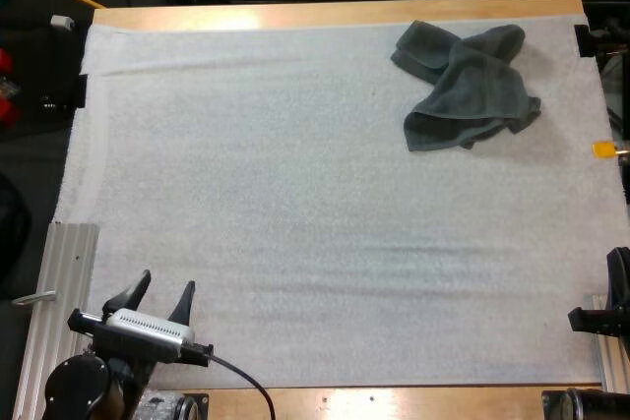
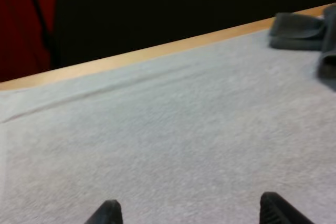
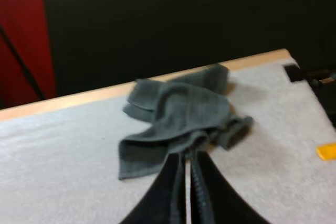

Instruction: Pick towel from pile, fold and stack

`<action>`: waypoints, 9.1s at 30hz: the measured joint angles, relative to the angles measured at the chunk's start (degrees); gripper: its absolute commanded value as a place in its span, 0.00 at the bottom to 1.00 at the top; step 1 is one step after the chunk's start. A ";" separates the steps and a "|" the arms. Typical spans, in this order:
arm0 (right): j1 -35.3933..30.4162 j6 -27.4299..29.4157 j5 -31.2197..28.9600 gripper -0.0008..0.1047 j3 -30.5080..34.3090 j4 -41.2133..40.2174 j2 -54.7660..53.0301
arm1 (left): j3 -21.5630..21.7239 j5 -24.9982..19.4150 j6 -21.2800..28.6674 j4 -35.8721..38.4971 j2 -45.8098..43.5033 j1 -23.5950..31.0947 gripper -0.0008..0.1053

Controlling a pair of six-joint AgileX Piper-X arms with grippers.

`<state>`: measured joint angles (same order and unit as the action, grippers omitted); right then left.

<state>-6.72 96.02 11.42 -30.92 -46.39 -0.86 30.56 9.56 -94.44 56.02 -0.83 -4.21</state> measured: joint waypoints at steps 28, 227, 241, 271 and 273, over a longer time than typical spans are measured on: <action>0.00 -0.07 19.49 0.47 -10.24 1.99 15.85 | 10.61 19.81 0.07 -3.63 20.66 -7.98 0.59; 43.46 -29.56 -2.58 0.53 -22.21 -19.90 48.45 | 10.80 12.32 -2.88 14.99 27.54 -7.98 0.59; 56.00 -51.83 -3.56 0.53 -1.60 7.69 52.32 | 10.80 10.05 -2.88 15.92 27.54 -7.98 0.59; 56.00 -65.69 -3.56 0.27 1.26 37.98 83.73 | 10.80 10.60 -2.88 19.93 27.54 -7.98 0.59; 56.00 -66.19 -3.56 0.27 1.26 38.21 84.19 | 10.80 10.60 -2.88 20.06 27.54 -7.98 0.59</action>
<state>49.28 29.83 7.86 -29.66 -8.18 83.34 41.36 20.15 -97.32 76.07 26.72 -12.19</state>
